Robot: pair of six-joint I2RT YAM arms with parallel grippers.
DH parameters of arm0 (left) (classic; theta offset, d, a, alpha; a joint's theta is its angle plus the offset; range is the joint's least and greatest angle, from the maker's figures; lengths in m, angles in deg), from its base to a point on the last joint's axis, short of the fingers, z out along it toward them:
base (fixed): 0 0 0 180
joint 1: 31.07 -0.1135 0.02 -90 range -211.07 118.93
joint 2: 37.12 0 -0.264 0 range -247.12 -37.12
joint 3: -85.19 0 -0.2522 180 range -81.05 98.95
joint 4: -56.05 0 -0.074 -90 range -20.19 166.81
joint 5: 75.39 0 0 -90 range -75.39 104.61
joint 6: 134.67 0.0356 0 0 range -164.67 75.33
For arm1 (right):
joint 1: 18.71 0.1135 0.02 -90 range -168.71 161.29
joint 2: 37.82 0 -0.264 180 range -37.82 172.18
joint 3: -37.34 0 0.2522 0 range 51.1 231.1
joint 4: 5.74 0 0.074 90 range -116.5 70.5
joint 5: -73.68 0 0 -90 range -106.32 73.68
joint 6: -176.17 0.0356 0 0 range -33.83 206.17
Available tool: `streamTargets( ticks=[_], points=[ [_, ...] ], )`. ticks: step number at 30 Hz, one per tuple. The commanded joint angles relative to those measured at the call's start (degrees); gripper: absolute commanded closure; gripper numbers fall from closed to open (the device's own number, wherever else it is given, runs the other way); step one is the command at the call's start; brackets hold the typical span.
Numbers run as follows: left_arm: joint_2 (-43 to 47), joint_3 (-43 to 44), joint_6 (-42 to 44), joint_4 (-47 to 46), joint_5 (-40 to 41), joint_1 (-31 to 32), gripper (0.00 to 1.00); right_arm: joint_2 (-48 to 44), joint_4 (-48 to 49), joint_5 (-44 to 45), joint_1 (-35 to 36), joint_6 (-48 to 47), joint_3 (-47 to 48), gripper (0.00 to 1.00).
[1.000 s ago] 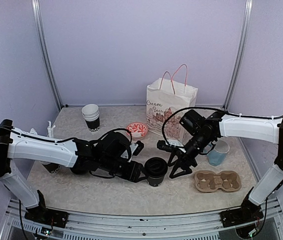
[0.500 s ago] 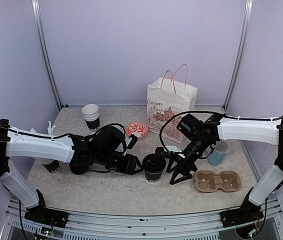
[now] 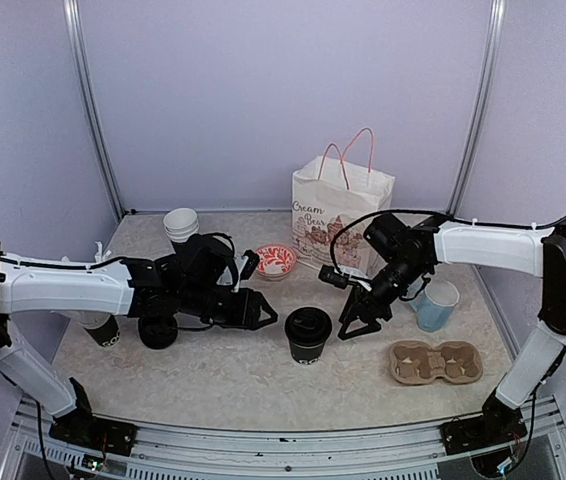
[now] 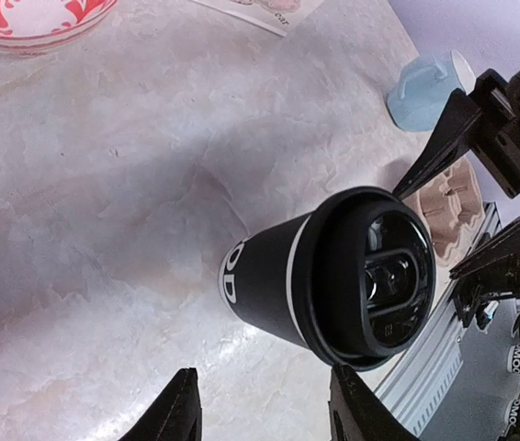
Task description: Pack the takeout coffee
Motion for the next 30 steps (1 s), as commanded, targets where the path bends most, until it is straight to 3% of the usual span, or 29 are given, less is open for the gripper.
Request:
streamTargets(
  ticks=[1, 12, 23, 30],
  points=[
    [-4.1, 3.1, -2.0, -3.9, -1.4, -0.3, 0.53, 3.0, 0.8, -1.6, -0.4, 4.2, 2.6, 0.37],
    [-7.8, 2.6, -3.2, -8.2, -3.5, -0.8, 0.55, 6.6, 0.4, -5.1, -2.4, 5.7, 5.1, 0.42],
    [-10.0, 1.4, -2.6, -7.6, -5.1, -1.1, 0.56, 8.6, 0.3, -6.6, -3.0, 6.7, 6.1, 0.36],
    [-11.3, 0.0, -2.6, -5.9, -4.3, -1.2, 0.57, 11.0, 2.6, -0.4, -3.9, 10.4, 4.9, 0.46]
  ],
)
